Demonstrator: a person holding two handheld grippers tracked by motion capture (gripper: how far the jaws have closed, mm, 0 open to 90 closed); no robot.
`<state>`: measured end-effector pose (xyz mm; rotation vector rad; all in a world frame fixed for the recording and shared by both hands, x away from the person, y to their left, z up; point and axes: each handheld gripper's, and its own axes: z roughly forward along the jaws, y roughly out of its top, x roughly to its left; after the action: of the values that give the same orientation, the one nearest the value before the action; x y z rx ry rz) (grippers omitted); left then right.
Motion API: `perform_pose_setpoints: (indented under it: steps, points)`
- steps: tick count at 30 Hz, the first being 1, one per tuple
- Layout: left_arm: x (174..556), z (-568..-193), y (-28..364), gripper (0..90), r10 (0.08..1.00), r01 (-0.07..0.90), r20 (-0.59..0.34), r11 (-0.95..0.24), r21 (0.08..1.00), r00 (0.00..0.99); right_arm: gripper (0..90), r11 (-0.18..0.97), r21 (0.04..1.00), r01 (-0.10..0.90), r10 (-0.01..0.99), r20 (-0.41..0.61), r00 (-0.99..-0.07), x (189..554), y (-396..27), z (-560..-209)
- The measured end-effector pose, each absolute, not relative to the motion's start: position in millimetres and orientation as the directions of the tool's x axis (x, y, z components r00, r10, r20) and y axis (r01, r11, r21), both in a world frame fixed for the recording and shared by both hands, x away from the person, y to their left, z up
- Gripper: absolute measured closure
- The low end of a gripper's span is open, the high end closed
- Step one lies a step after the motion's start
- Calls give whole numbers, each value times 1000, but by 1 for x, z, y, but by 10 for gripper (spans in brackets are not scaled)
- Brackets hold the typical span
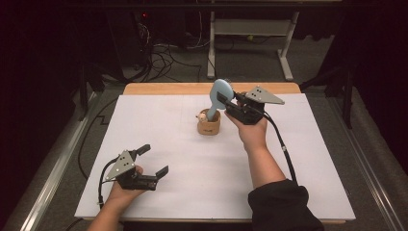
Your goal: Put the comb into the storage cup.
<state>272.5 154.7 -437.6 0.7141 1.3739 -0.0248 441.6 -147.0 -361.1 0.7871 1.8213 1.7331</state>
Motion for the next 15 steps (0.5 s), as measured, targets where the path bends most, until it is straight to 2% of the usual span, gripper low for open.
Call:
perform_pose_setpoints:
  steps: [15]
  points:
    - [272,-438,155,5,382,419,-896,792,444,228,645,13,993,113,703,72,-708,447,-141,-377]
